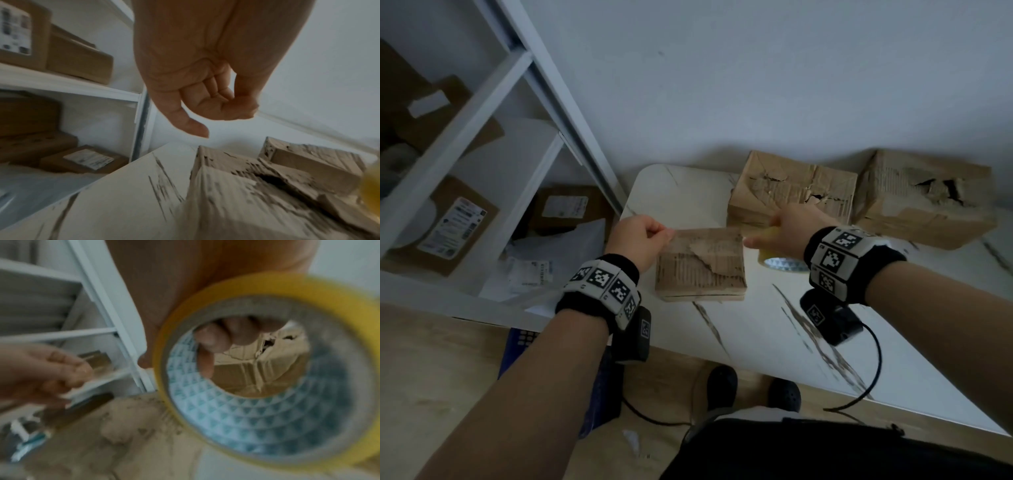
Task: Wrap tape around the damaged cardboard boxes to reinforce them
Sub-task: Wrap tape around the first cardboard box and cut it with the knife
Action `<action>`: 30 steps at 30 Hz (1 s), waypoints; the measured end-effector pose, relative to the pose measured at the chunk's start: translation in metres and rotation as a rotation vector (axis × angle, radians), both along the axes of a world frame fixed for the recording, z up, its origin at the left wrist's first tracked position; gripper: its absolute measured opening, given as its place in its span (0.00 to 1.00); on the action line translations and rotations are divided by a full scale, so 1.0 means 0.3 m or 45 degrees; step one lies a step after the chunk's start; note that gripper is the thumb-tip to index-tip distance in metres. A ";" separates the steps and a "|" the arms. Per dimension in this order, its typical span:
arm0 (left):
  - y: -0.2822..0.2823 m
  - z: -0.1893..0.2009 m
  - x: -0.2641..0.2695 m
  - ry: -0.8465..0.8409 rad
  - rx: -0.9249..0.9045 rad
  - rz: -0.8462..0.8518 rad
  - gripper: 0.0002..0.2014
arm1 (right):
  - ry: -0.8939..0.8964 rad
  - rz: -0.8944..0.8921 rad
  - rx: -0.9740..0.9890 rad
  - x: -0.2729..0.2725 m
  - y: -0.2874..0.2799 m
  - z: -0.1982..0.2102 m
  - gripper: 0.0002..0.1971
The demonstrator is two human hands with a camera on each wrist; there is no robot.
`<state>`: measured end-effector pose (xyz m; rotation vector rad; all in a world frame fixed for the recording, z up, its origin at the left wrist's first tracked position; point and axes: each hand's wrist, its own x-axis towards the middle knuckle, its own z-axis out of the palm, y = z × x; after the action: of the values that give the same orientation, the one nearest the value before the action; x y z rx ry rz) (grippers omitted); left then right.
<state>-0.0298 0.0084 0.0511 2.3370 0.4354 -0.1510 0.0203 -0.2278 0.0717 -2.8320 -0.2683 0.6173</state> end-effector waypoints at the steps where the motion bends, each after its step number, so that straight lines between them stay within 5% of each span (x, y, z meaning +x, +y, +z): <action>1: 0.005 -0.002 0.000 0.008 -0.013 -0.002 0.06 | 0.013 0.013 -0.025 -0.001 0.002 -0.003 0.32; 8: 0.064 -0.019 -0.012 0.065 -0.035 0.061 0.07 | 0.169 -0.111 0.182 0.020 -0.001 -0.015 0.32; 12: 0.064 -0.027 -0.003 0.069 -0.058 0.066 0.06 | 0.065 -0.124 0.193 0.028 0.000 -0.028 0.27; 30: 0.084 -0.080 0.021 0.116 0.036 0.004 0.08 | -0.086 -0.016 -0.239 0.047 0.070 -0.045 0.35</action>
<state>-0.0234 0.0336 0.0270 2.3635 0.4892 -0.2522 0.0345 -0.2067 0.0581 -3.0361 -0.2145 0.5721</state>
